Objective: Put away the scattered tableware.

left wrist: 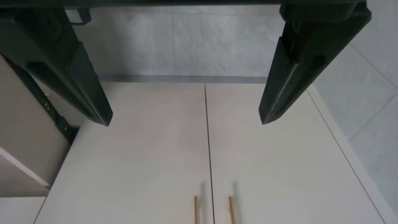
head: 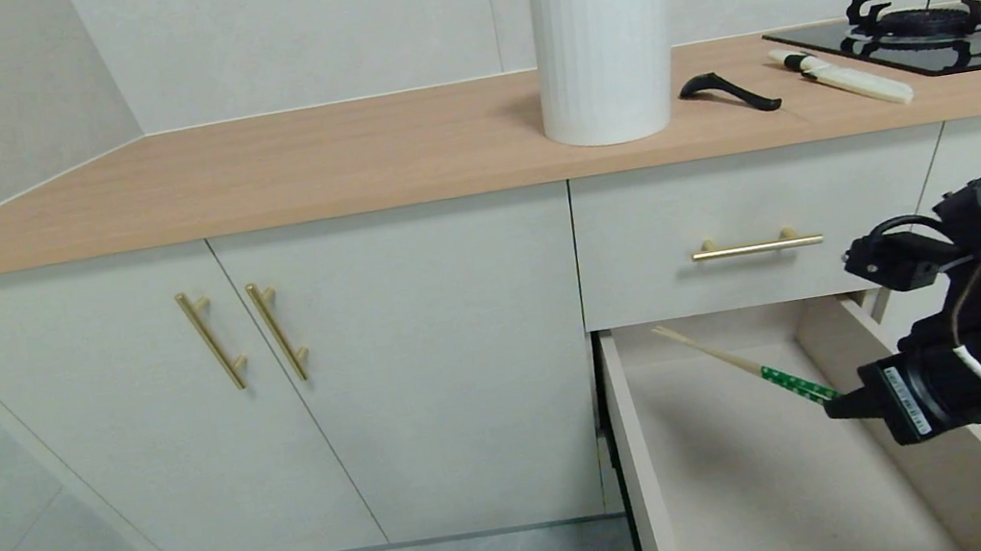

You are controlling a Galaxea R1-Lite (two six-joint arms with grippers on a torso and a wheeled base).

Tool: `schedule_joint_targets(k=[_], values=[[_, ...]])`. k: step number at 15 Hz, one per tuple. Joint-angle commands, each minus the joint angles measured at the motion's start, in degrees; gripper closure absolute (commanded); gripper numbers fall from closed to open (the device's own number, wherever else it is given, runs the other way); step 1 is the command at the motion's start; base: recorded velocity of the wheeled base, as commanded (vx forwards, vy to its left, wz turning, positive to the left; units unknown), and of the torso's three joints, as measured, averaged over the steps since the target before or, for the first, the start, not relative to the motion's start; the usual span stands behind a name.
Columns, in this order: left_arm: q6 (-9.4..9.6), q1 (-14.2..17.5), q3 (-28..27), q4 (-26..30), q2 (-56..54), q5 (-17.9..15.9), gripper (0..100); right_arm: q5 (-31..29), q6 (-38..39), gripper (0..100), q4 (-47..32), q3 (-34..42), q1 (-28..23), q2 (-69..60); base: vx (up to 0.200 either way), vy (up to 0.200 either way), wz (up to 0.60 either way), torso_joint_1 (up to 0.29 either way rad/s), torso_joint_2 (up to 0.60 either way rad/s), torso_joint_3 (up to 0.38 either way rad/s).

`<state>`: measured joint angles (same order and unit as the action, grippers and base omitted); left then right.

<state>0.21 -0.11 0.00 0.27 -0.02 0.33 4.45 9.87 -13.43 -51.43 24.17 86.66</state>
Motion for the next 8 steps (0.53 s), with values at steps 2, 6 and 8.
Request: schedule_joint_targets(k=[2, 6, 8], values=[[-0.03, 0.0, 0.0, 0.0, 0.0, 0.0, 0, -2.9, 3.9, 100, 0.4, -4.6, 1.1, 13.4, 0.0, 0.0, 0.0, 0.0, 0.0, 0.0], [-0.03, 0.0, 0.0, 0.0, 0.0, 0.0, 0, -5.1, 8.6, 100, 1.1, -7.5, 1.9, 21.4, 0.0, 0.0, 0.0, 0.0, 0.0, 0.0], [-0.03, 0.0, 0.0, 0.0, 0.0, 0.0, 0, -5.9, 11.2, 100, 6.8, -7.1, 2.2, 25.7, 0.0, 0.0, 0.0, 0.0, 0.0, 0.0]])
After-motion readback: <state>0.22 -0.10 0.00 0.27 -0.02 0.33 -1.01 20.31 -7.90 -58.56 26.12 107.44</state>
